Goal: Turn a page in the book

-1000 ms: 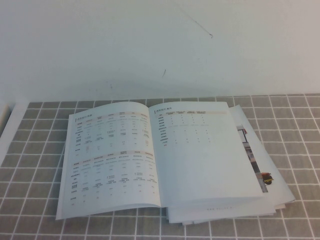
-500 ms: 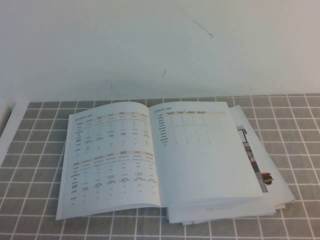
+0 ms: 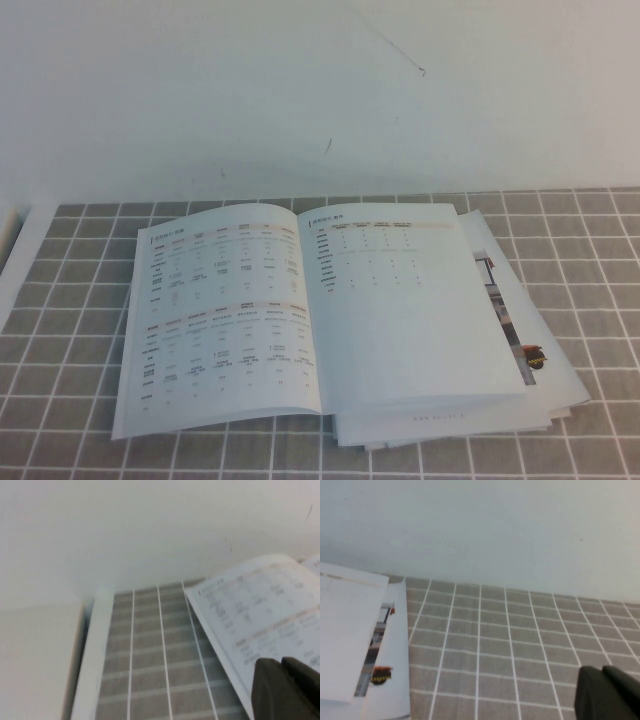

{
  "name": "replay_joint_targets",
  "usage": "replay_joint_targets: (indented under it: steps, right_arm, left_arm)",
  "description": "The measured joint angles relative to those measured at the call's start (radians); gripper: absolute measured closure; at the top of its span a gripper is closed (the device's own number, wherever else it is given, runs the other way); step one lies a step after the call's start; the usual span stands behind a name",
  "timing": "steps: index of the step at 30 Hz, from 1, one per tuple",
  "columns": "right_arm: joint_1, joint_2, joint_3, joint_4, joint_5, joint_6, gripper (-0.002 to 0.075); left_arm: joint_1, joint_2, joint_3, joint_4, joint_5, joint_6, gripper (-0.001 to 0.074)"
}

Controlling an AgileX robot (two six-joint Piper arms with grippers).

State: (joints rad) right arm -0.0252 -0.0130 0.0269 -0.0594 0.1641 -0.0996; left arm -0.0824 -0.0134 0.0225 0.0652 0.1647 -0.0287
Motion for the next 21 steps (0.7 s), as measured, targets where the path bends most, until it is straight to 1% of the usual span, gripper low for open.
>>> replay_joint_targets:
  steps: [3, 8, 11, 14, 18, 21]
  right_arm:
    - [0.000, 0.000, 0.002, 0.000, -0.073, 0.000, 0.0729]
    - [0.000, 0.000, 0.002, 0.000, -0.253, 0.000, 0.0729]
    - [0.000, 0.000, 0.002, 0.000, -0.337, 0.000, 0.0729]
    - [0.000, 0.000, 0.002, 0.000, -0.380, 0.000, 0.0729]
    - [0.000, 0.000, 0.002, 0.010, -0.417, 0.000, 0.0729]
    - [0.000, 0.000, 0.002, 0.022, -0.478, 0.000, 0.0729]
  left_arm:
    - [0.000, 0.000, 0.000, 0.044, -0.128, 0.005, 0.0738]
    - [0.000, 0.000, 0.000, 0.189, -0.413, 0.029, 0.0738]
    - [0.000, 0.000, 0.000, 0.253, -0.531, 0.029, 0.0738]
    - [0.000, 0.000, 0.000, 0.281, -0.590, 0.034, 0.0738]
    - [0.000, 0.000, 0.000, 0.288, -0.632, 0.034, 0.0738]
    - [0.000, 0.000, 0.000, 0.288, -0.650, 0.036, 0.0738]
